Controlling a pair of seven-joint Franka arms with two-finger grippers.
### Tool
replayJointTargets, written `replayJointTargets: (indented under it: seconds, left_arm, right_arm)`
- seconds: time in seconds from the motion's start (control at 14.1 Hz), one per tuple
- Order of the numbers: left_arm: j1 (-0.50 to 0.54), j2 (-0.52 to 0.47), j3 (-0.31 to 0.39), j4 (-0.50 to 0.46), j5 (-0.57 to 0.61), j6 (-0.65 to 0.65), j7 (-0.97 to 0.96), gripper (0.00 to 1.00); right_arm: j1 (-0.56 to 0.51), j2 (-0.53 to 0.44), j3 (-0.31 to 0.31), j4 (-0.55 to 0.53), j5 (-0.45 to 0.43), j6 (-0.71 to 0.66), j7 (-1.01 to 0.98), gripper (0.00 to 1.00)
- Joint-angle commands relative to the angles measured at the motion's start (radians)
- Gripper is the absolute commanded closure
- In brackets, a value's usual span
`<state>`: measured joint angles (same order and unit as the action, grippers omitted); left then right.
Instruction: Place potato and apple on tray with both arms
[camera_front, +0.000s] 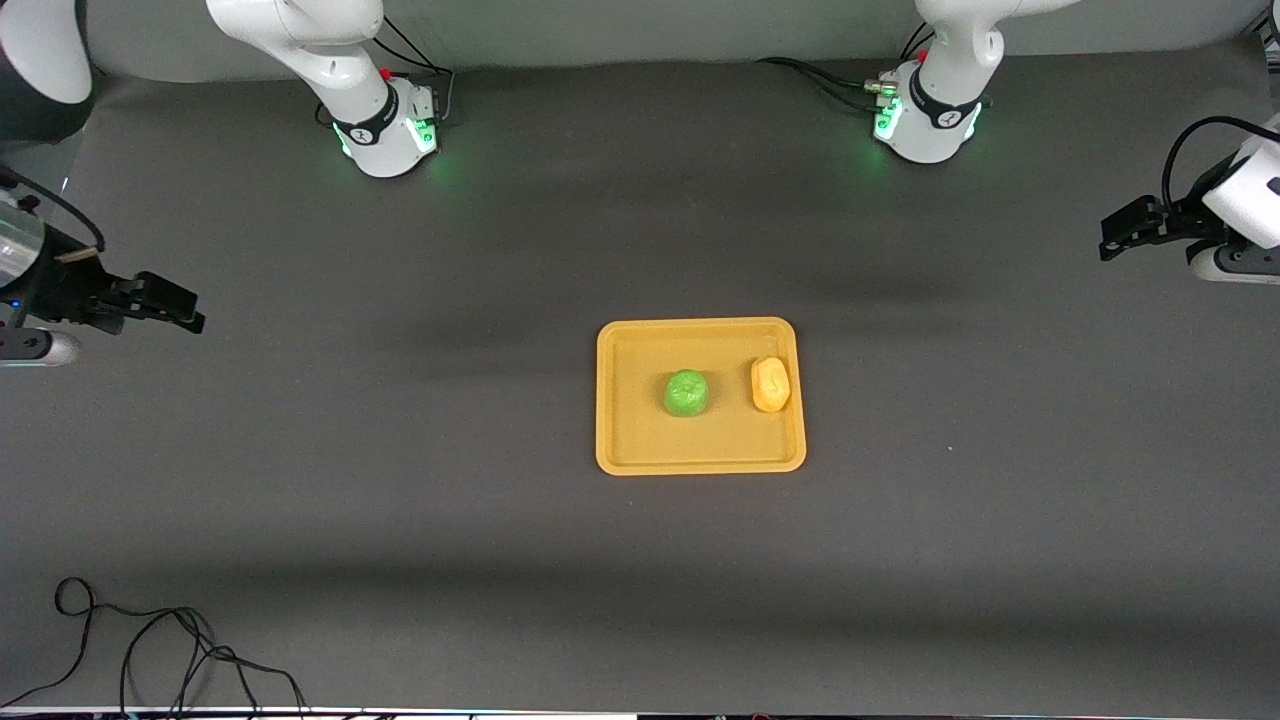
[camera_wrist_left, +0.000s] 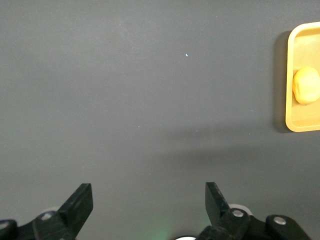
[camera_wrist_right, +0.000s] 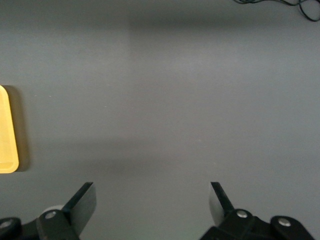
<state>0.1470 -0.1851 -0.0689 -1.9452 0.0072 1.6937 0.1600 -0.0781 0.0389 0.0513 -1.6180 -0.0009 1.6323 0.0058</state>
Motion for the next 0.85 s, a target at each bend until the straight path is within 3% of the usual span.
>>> replayJointTargets:
  seconds: [0.0,0.78]
  left_arm:
    - [0.006,-0.016,-0.003,-0.011,0.004,-0.005,0.016,0.00]
    - [0.006,-0.016,-0.002,-0.008,0.005,-0.003,0.016,0.00]
  right_arm:
    - [-0.002,-0.020,-0.004,-0.007,0.015,-0.003,-0.023,0.00]
    - [0.008,-0.017,-0.005,0.004,0.004,-0.006,-0.009,0.00]
